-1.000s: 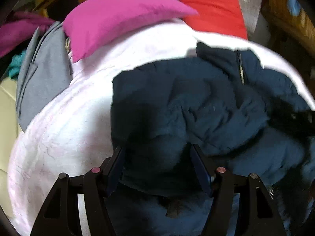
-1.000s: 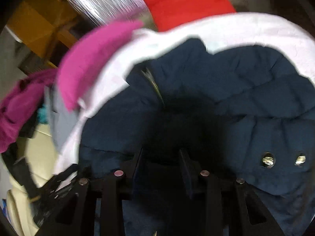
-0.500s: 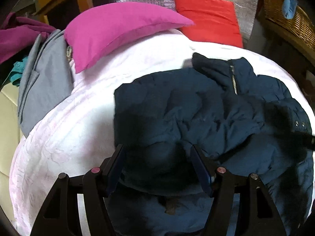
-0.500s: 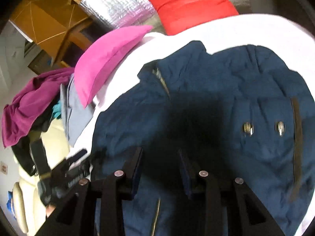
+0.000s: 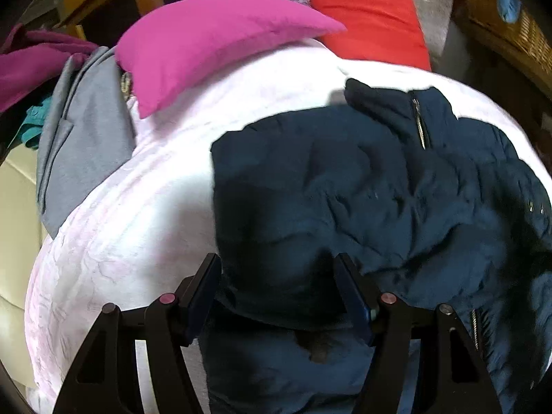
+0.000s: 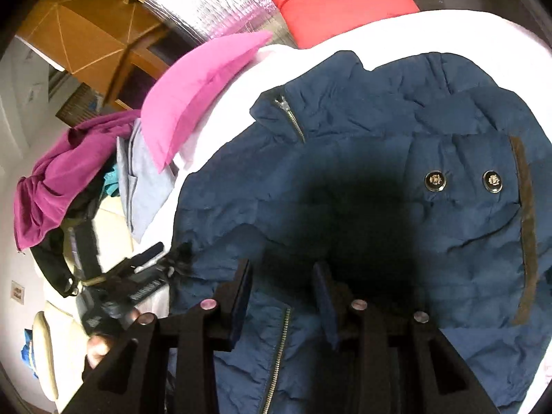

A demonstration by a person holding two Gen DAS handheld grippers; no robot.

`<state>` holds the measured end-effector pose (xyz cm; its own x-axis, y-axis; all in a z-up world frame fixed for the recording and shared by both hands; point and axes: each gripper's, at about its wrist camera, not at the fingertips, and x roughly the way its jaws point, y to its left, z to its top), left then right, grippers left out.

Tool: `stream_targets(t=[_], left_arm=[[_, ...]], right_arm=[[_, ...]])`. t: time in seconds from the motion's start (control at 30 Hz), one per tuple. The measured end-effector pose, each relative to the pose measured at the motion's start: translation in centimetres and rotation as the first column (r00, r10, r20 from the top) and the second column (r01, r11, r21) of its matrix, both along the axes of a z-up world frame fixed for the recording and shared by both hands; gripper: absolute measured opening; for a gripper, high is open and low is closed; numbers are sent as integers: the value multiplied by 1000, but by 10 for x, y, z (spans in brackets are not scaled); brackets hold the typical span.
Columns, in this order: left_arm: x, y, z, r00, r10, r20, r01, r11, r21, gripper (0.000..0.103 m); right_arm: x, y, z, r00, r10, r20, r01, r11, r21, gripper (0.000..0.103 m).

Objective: Fold large clothes

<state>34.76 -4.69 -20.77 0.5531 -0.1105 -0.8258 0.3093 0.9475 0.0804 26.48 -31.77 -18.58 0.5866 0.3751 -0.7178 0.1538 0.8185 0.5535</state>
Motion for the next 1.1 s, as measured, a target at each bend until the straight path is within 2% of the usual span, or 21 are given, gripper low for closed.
stream_targets(t=[0.03,0.1,0.2,0.3,0.33,0.4,0.47,0.53,0.63,0.77,0.87,0.93,1.0,1.03,1.1], left_arm=[[4,2,-2,1000,4,-5,-4,1000,6,68],[9,1,-13,999,19,-32,-17,999,49,69],[14,-1,-24,998,18,-62,-14,998,69,69],[15,-1,-19,999,21,-45,-18,998,62,69],[15,0,-18,999,25,-43,-23,998,55,69],[17,4,-15,998,42,-37,-41,999,36,69],[18,10,-12,998,62,-27,-61,998,24,69],[19,16,-7,996,85,-11,-85,996,1,69],[21,21,-5,995,98,-10,-98,995,-24,69],[24,9,-21,997,72,-39,-70,997,38,69],[23,-3,-27,999,48,-10,-47,992,113,70],[22,-6,-27,999,44,0,-44,991,129,71],[23,-7,-28,999,48,-4,-47,991,124,71],[24,-6,-28,999,53,-9,-51,992,117,71],[26,-4,-26,998,65,-13,-63,993,100,71]], right_arm=[[5,0,-12,999,1,-45,-1,1000,1,41],[11,0,-26,998,4,-59,-4,1000,-1,39],[10,-1,-22,998,6,-61,-5,1000,5,39],[3,-8,-7,999,7,-43,-6,1000,6,39],[-5,-19,3,1000,-17,-9,17,1000,6,39],[-19,-38,15,995,-84,52,84,996,7,47],[-38,-71,26,974,-194,117,191,981,36,63],[-54,-100,27,948,-287,137,277,957,89,65],[-61,-135,16,916,-383,119,363,918,163,65],[-52,-159,-10,899,-433,64,408,882,235,65],[-35,-161,-20,897,-438,60,418,884,208,65],[-28,-162,-22,898,-437,57,419,886,198,65],[-15,-155,-19,916,-397,52,386,909,156,48],[-9,-150,-17,929,-366,47,358,925,127,28],[0,-135,-1,937,-339,80,341,940,-10,22]])
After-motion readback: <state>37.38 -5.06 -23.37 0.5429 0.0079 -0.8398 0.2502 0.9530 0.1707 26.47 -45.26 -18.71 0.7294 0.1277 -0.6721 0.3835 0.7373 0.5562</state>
